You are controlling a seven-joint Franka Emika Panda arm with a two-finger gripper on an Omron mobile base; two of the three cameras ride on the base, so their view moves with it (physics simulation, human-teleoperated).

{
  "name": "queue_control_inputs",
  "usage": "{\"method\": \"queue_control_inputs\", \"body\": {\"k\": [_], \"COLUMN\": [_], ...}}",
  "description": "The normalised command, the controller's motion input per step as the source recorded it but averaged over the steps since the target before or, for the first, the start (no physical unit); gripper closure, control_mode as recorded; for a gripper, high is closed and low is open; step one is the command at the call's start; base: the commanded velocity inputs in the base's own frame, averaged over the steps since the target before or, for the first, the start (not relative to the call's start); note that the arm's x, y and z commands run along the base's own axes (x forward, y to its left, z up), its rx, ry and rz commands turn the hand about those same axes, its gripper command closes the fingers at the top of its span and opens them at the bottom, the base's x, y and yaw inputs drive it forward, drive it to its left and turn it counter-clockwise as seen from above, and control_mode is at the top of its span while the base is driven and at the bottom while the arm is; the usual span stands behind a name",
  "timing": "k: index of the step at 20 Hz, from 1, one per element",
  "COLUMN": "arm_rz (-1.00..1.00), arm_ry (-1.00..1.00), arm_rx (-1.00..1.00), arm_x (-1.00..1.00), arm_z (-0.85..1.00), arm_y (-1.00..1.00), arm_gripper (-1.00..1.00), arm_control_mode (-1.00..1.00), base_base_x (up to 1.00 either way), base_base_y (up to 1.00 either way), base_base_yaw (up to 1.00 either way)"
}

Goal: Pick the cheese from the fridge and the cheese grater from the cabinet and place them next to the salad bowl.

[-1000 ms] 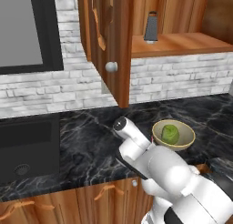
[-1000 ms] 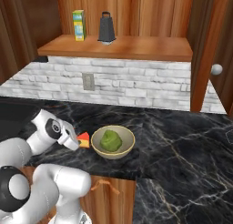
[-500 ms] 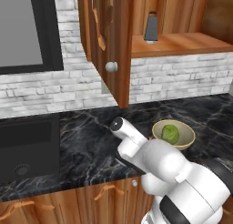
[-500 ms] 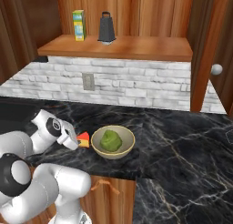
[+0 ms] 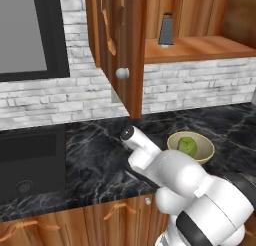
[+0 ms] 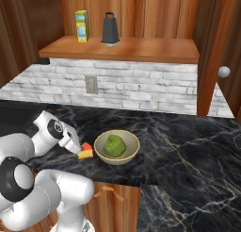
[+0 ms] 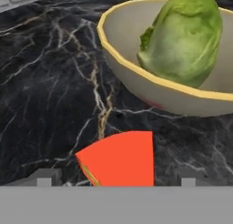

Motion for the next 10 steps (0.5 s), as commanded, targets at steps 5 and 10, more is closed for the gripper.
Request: {"method": "queue_control_inputs", "body": {"k": [5, 10], "arm_rz": [0.03, 0.22], "arm_ry": [0.13, 0.12], "arm_rx": [0.09, 0.25], "arm_x": [-0.04, -0.04], "arm_z": [0.44, 0.47], "arm_y": [-0.14, -0.44], "arm_gripper": [-1.00, -1.00], "arm_control_mode": [-1.00, -1.00], "base_base_x": [0.00, 0.00], "base_base_y": [0.00, 0.00], "base_base_yaw": [0.00, 0.00]}}
